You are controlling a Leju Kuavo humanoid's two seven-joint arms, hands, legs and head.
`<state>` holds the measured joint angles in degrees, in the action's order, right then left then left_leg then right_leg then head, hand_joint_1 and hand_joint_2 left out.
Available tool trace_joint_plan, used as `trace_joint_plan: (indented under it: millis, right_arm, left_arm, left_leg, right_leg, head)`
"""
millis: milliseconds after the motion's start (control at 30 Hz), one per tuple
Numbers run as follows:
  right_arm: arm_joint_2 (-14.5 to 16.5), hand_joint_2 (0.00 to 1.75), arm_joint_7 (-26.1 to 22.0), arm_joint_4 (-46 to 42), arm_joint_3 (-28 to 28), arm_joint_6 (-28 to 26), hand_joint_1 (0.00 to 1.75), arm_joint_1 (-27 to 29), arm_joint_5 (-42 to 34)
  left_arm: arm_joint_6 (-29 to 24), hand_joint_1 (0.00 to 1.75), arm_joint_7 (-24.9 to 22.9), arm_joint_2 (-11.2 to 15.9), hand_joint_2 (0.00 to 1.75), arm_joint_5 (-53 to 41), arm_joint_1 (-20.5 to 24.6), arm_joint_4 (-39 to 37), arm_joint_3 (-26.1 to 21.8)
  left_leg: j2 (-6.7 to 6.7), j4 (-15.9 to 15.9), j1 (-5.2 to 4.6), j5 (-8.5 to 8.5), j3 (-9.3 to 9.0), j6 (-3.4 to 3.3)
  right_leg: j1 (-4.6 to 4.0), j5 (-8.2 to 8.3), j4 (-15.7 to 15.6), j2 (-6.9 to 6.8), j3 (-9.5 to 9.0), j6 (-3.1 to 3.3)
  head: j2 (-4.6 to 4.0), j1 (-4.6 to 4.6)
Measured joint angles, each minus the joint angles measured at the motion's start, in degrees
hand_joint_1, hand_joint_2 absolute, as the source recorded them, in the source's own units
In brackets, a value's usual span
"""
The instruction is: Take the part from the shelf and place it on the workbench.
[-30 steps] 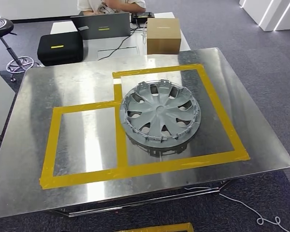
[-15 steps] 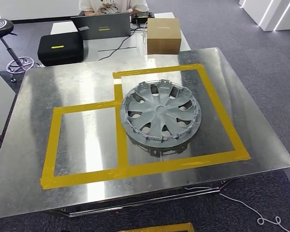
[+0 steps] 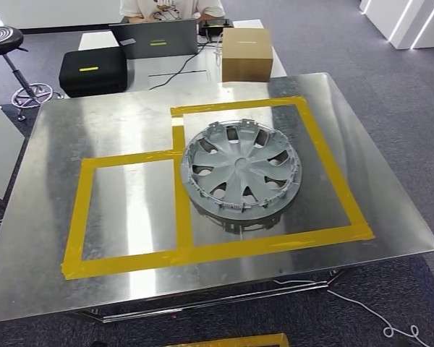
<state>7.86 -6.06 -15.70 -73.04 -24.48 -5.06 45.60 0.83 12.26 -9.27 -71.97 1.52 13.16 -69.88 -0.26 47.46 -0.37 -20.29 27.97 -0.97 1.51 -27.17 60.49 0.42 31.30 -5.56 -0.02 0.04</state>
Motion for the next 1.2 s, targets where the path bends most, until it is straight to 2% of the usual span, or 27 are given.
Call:
trace_joint_plan:
  millis: [67, 100, 200, 233, 300, 333, 367, 400, 433, 467, 567, 600, 633, 700, 733, 767, 800, 867, 900, 933, 967, 1033, 1067, 1100, 1133, 1167, 1200]
  right_arm:
    - [0.33, 0.00, 2.15, 0.52, 0.31, -0.25, 0.00, 0.09, 1.11]
    - [0.46, 0.00, 3.13, 0.75, 0.64, -0.18, 0.00, 0.22, 2.11]
    - [0.63, 0.00, 5.00, 1.29, 2.43, 0.30, 0.00, 0.85, 5.37]
    - [0.68, 0.00, 5.22, 1.42, 3.01, 0.41, 0.00, 0.96, 5.88]
    - [0.73, 0.00, 5.40, 1.59, 3.81, 0.52, 0.00, 1.11, 6.27]
    - [0.72, 0.00, 5.43, 1.62, 4.10, 0.53, 0.00, 1.20, 6.36]
    - [0.72, 0.00, 5.44, 1.65, 4.34, 0.63, 0.00, 1.27, 6.51]
    - [0.71, 0.00, 5.39, 1.69, 4.55, 0.91, 0.00, 1.32, 6.62]
    - [0.71, 0.00, 5.24, 1.71, 4.75, 1.45, 0.00, 1.34, 6.58]
    - [0.71, 0.00, 5.00, 1.75, 4.93, 2.32, 0.00, 1.33, 6.28]
    - [0.73, 0.00, 3.04, 1.83, 5.11, 5.22, 0.00, 1.18, 4.44]
    - [0.73, 0.00, 1.81, 1.83, 5.10, 5.73, 0.00, 1.13, 4.11]
    - [0.70, 0.00, 0.59, 1.84, 5.09, 5.81, 0.00, 1.09, 4.09]
    - [0.52, 0.00, -0.78, 1.84, 5.12, 4.68, 0.00, 1.00, 4.46]
    - [0.40, 0.00, -0.76, 1.84, 5.14, 3.85, 0.00, 0.98, 4.68]
    - [0.23, 0.00, -0.56, 1.84, 5.15, 3.14, 0.00, 0.98, 4.82]
    - [0.03, 0.00, -0.34, 1.84, 5.15, 2.76, 0.00, 0.99, 4.81]
    - [-0.38, 0.00, -0.12, 1.83, 5.11, 2.92, 0.00, 0.99, 4.19]
    - [-0.50, 0.00, 0.05, 1.83, 4.99, 3.37, 0.00, 1.01, 3.55]
    - [-0.53, 0.00, 0.51, 1.83, 4.79, 3.92, 0.00, 1.03, 2.83]
    - [-0.51, 0.00, 1.23, 1.85, 4.53, 4.41, 0.00, 1.06, 2.29]
    - [-0.33, 0.00, 3.69, 1.90, 4.14, 5.05, 0.00, 1.05, 2.57]
    - [-0.21, 0.00, 5.58, 1.97, 4.19, 5.23, 0.00, 1.01, 3.82]
    - [-0.07, 0.00, 8.20, 2.09, 4.54, 5.44, 0.00, 0.98, 5.99]
    - [0.10, 0.00, 11.23, 2.26, 5.25, 5.74, 0.00, 1.01, 8.73]
    - [0.34, 0.00, 14.04, 2.46, 6.27, 6.25, 0.00, 1.14, 11.14]
    - [0.66, 0.44, 16.14, 2.71, 7.30, 7.20, 0.00, 1.26, 12.35]
  left_arm:
    - [-0.42, 0.00, 0.52, 0.07, 0.00, 0.04, 0.04, -0.02, 0.00]
    - [-0.92, 0.00, 0.95, 0.07, 0.00, 0.01, 0.10, -0.03, 0.01]
    - [-2.83, 0.00, 1.77, -0.08, 0.00, -0.46, 0.20, -0.05, 0.09]
    - [-3.14, 0.00, 1.82, -0.17, 0.00, -0.62, 0.20, -0.05, 0.13]
    - [-3.33, 0.00, 1.88, -0.37, 0.00, -0.78, 0.27, -0.07, 0.21]
    - [-3.38, 0.00, 1.91, -0.45, 0.00, -0.80, 0.33, -0.07, 0.25]
    - [-3.45, 0.00, 1.94, -0.48, 0.00, -0.76, 0.37, -0.07, 0.27]
    - [-3.53, 0.00, 2.02, -0.50, 0.00, -0.66, 0.39, -0.07, 0.28]
    - [-3.52, 0.00, 2.16, -0.50, 0.00, -0.43, 0.39, -0.08, 0.28]
    - [-3.35, 0.00, 2.34, -0.47, 0.00, -0.16, 0.40, -0.08, 0.28]
    - [-2.17, 0.00, 2.47, -0.03, 0.00, 0.17, 0.73, -0.09, 0.27]
    - [-1.80, 0.00, 2.28, 0.20, 0.00, 0.12, 0.90, -0.09, 0.27]
    - [-1.48, 0.00, 2.05, 0.39, 0.00, 0.05, 1.02, -0.09, 0.27]
    - [-0.39, 0.00, 1.69, 0.60, 0.00, 0.96, 1.07, -0.10, 0.08]
    - [0.42, 0.00, 1.59, 0.58, 0.00, 2.15, 1.07, -0.11, -0.29]
    - [1.40, 0.00, 1.56, 0.47, 0.00, 3.81, 1.10, -0.12, -0.92]
    - [2.20, 0.00, 1.65, 0.28, 0.00, 5.23, 1.13, -0.14, -1.72]
    - [2.90, 0.00, 2.02, -0.18, 0.00, 6.44, 1.10, -0.15, -2.97]
    - [2.89, 0.00, 2.25, -0.36, 0.00, 6.33, 1.06, -0.16, -3.30]
    - [2.85, 0.00, 2.44, -0.46, 0.00, 6.22, 1.06, -0.16, -3.49]
    - [2.81, 0.00, 2.60, -0.51, 0.00, 6.13, 1.07, -0.17, -3.69]
    - [2.53, 0.00, 2.83, -0.51, 0.00, 5.84, 1.08, -0.18, -4.07]
    - [2.13, 0.00, 2.88, -0.50, 0.00, 5.44, 1.10, -0.18, -4.20]
    - [1.58, 0.00, 2.87, -0.49, 0.00, 4.89, 1.15, -0.18, -4.25]
    - [1.03, 0.00, 2.78, -0.48, 0.00, 4.27, 1.22, -0.18, -4.25]
    - [0.62, 0.00, 2.64, -0.48, 0.00, 3.70, 1.29, -0.18, -4.23]
    - [0.39, 0.00, 2.47, -0.40, 0.00, 3.30, 1.34, -0.18, -4.21]
  left_leg:
    - [-0.04, 0.78, 0.29, -0.07, 0.47, 0.98]
    - [-0.06, 1.06, 0.30, 0.02, 0.67, 1.39]
    - [-0.10, 1.60, 0.39, 0.27, 1.50, 2.12]
    - [-0.10, 2.89, 0.44, -0.96, 2.29, 2.37]
    - [-0.09, 9.46, 0.51, -6.08, 5.15, 2.93]
    - [-0.08, 14.06, 0.55, -8.92, 6.85, 3.14]
    - [-0.08, 17.97, 0.56, -10.92, 8.10, 3.22]
    - [-0.08, 20.18, 0.54, -11.77, 8.49, 3.17]
    - [-0.08, 20.23, 0.50, -11.48, 7.78, 3.00]
    - [-0.08, 17.88, 0.44, -10.17, 5.84, 2.73]
    - [-0.08, 4.52, -0.10, -5.78, -3.44, 1.37]
    - [-0.09, 1.54, -0.27, -5.16, -5.37, 1.03]
    - [-0.10, 0.10, -0.43, -4.90, -6.19, 0.85]
    - [-0.07, -0.70, -0.32, -4.46, -5.87, 0.73]
    - [-0.06, -0.96, -0.20, -4.16, -5.50, 0.56]
    - [-0.05, -1.24, -0.07, -3.75, -5.05, 0.32]
    - [-0.02, -1.40, -0.02, -3.28, -4.52, 0.11]
    - [0.07, -1.17, -0.27, -2.39, -3.24, -0.23]
    - [0.15, -1.01, -0.42, -1.95, -2.60, -0.29]
    - [0.22, -0.84, -0.56, -1.54, -1.95, -0.33]
    - [0.26, -0.68, -0.68, -1.14, -1.34, -0.33]
    - [0.26, -0.48, -0.87, -0.41, -0.41, -0.12]
    - [0.28, -0.37, -0.99, -0.09, -0.07, 0.03]
    - [0.30, -0.24, -1.09, 0.31, 0.24, 0.22]
    - [0.32, -0.13, -1.19, 0.74, 0.57, 0.39]
    - [0.33, -0.03, -1.27, 1.19, 0.93, 0.57]
    - [0.30, 0.14, -1.28, 1.41, 1.36, 0.79]
  right_leg:
    - [0.41, 2.19, -7.60, 0.51, -4.73, -0.38]
    - [0.42, 2.48, -9.27, 0.80, -5.73, -0.17]
    - [0.29, 2.99, -9.58, 1.08, -4.99, 1.60]
    - [0.35, 3.37, -9.67, 1.04, -4.52, 2.24]
    - [0.36, 4.24, -9.91, 0.87, -3.50, 3.19]
    - [0.31, 4.66, -9.98, 0.73, -2.96, 3.46]
    - [0.23, 5.06, -9.99, 0.59, -2.44, 3.58]
    - [0.15, 5.44, -10.00, 0.49, -1.95, 3.69]
    - [0.09, 5.83, -10.04, 0.43, -1.53, 3.73]
    - [0.03, 6.22, -10.12, 0.42, -1.20, 3.73]
    - [-0.05, 7.33, -10.44, 0.46, -0.74, 3.29]
    - [-0.08, 7.76, -10.50, 0.45, -0.58, 2.98]
    - [-0.11, 8.19, -10.56, 0.41, -0.37, 2.63]
    - [-0.16, 8.71, -10.59, 0.32, 0.28, 1.93]
    - [-0.19, 7.79, -9.79, 0.25, 0.93, 1.68]
    - [-0.23, 5.83, -7.72, 0.20, 1.94, 1.49]
    - [-0.26, 2.98, -4.27, 0.14, 3.34, 1.39]
    - [-0.43, -2.33, 4.61, 0.07, 6.00, 1.32]
    - [-0.58, -3.33, 7.69, 0.07, 6.49, 1.37]
    - [-0.74, -3.06, 8.70, 0.07, 5.95, 1.52]
    - [-0.90, -1.79, 7.34, 0.07, 4.26, 1.75]
    - [-1.18, 1.04, -0.89, 0.10, -2.01, 2.26]
    - [-1.29, 1.65, -5.60, 0.14, -5.25, 2.47]
    - [-1.38, 1.75, -9.19, 0.17, -7.58, 2.63]
    - [-1.45, 1.59, -11.18, 0.20, -8.71, 2.77]
    - [-1.48, 1.64, -11.88, 0.20, -8.73, 2.99]
    - [-1.37, 1.88, -11.79, 0.15, -8.18, 3.25]
  head:
    - [0.00, 0.17]
    - [0.00, 0.19]
    - [0.00, -0.08]
    - [0.00, -0.24]
    - [0.00, -0.58]
    - [0.00, -0.70]
    - [0.00, -0.73]
    - [0.00, -0.72]
    - [0.00, -0.72]
    - [0.00, -0.71]
    - [0.00, -0.74]
    - [0.00, -0.72]
    - [0.00, -0.74]
    - [0.00, -0.73]
    - [0.00, -0.67]
    - [0.01, -0.50]
    - [0.01, -0.31]
    - [0.01, -0.03]
    - [0.00, 0.01]
    - [0.00, 0.01]
    - [0.00, 0.02]
    - [0.00, 0.01]
    - [0.00, 0.01]
    - [0.00, 0.02]
    - [0.00, 0.03]
    - [0.00, 0.04]
    - [0.00, 0.07]
